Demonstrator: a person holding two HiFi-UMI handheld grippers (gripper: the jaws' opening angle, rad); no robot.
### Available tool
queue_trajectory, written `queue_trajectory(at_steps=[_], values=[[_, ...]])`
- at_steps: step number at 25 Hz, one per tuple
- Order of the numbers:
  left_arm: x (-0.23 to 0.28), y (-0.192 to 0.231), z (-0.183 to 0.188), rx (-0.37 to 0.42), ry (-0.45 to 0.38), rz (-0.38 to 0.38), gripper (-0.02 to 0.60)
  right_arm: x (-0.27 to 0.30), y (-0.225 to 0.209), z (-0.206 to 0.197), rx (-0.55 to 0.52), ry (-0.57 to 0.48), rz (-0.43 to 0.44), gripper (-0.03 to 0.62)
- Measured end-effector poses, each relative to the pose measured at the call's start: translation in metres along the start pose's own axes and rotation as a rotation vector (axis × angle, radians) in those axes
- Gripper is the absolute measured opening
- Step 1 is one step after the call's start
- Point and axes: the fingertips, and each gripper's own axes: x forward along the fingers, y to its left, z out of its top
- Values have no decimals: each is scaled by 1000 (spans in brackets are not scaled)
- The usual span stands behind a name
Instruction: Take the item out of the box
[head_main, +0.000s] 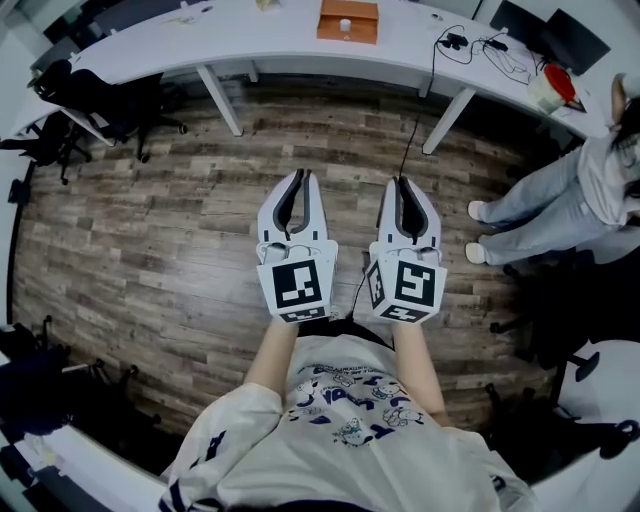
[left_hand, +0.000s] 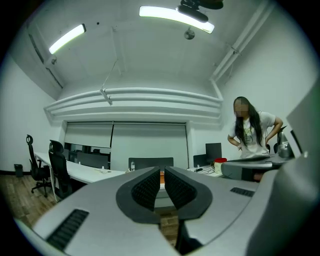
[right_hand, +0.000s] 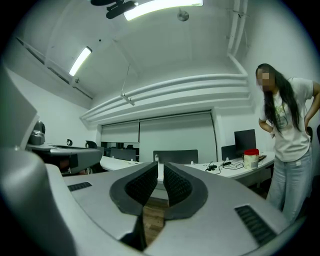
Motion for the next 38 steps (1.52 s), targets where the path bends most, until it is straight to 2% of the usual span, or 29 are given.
queue_trajectory(at_steps=[7, 15, 23, 38], values=[[0, -2, -3, -2, 9, 12, 38, 3, 5, -6, 3, 16, 33, 54], [20, 9, -11, -9, 16, 9, 38, 28, 5, -14, 10, 33, 25, 54], [63, 30, -14, -15, 11, -5, 38, 75, 10, -16, 12, 35, 14, 55], [184, 83, -15, -33, 6, -53, 38, 201, 20, -7, -9, 32, -25, 54]])
